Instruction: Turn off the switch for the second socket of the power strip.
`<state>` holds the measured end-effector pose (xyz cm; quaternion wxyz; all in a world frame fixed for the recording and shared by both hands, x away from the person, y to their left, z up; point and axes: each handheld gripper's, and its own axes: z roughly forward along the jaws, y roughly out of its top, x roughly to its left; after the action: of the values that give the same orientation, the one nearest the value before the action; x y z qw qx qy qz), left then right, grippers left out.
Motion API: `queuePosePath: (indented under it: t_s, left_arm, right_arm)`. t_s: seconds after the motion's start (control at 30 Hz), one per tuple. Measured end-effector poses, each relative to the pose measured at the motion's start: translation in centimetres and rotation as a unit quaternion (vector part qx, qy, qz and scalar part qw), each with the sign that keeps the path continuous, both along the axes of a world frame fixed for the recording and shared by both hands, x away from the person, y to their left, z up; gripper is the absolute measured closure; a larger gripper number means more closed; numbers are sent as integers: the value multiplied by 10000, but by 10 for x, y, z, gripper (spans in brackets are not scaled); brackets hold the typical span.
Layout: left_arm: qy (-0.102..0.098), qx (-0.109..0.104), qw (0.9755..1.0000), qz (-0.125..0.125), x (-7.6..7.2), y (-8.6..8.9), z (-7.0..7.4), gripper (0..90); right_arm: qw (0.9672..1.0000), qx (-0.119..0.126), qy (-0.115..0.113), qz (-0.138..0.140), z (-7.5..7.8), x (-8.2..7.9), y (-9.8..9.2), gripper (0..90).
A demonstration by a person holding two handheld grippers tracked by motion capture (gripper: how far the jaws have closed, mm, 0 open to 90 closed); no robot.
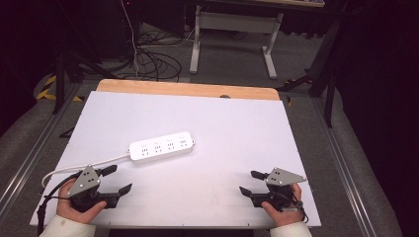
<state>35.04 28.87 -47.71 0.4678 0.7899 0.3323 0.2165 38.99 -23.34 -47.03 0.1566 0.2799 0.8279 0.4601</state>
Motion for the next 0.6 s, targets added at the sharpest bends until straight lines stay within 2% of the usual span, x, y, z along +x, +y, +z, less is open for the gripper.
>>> queuePosePath:
  t_s: [0.3,0.5,0.6]
  left_arm:
    - [25,-37,10000,8,0,1,2,201]
    - [-56,145,9999,27,-1,0,4,210]
    - [-35,104,9999,-7,-2,0,6,214]
  right_arm:
    - [10000,-21,1,-12,0,0,0,314]
    - [10000,-25,12,14,0,1,0,315]
    - [10000,-14,6,9,0,0,0,314]
